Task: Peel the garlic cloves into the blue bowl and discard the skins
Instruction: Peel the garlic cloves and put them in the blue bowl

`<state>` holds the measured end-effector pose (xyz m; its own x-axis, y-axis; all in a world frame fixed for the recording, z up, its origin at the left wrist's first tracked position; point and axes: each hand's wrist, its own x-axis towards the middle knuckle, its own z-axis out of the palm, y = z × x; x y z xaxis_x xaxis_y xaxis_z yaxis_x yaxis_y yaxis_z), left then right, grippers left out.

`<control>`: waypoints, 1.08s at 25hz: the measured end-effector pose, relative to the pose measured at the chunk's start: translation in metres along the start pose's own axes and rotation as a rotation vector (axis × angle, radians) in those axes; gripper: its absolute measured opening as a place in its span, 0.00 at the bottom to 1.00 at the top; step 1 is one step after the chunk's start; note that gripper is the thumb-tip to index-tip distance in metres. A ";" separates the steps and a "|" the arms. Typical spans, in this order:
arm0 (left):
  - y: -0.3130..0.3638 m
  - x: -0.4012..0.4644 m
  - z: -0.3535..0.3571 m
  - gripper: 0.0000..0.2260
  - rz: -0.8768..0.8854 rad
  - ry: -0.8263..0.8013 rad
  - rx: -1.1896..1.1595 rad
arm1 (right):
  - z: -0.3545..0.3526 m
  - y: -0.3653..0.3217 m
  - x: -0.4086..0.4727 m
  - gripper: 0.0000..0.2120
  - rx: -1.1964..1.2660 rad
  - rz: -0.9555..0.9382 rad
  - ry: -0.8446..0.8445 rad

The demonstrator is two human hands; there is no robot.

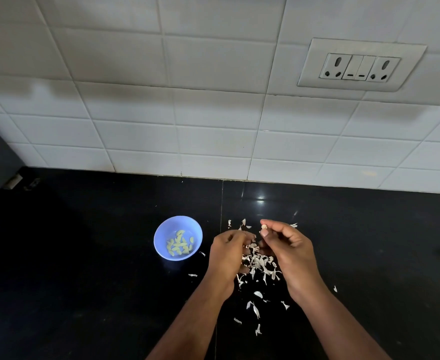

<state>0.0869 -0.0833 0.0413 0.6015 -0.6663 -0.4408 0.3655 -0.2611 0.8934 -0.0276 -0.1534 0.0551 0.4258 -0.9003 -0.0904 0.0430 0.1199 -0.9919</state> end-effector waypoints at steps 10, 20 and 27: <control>0.001 -0.003 -0.005 0.03 0.078 -0.012 0.141 | -0.010 -0.004 0.005 0.09 -0.033 0.033 0.034; -0.007 0.002 -0.006 0.23 0.174 0.163 0.407 | -0.013 0.001 0.008 0.13 0.190 0.193 0.006; -0.001 -0.008 0.001 0.06 0.182 -0.122 0.105 | -0.008 0.001 0.004 0.05 0.139 0.210 -0.014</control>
<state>0.0814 -0.0782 0.0438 0.5585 -0.7865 -0.2635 0.1794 -0.1956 0.9641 -0.0332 -0.1599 0.0526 0.4508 -0.8437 -0.2914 0.0751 0.3612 -0.9295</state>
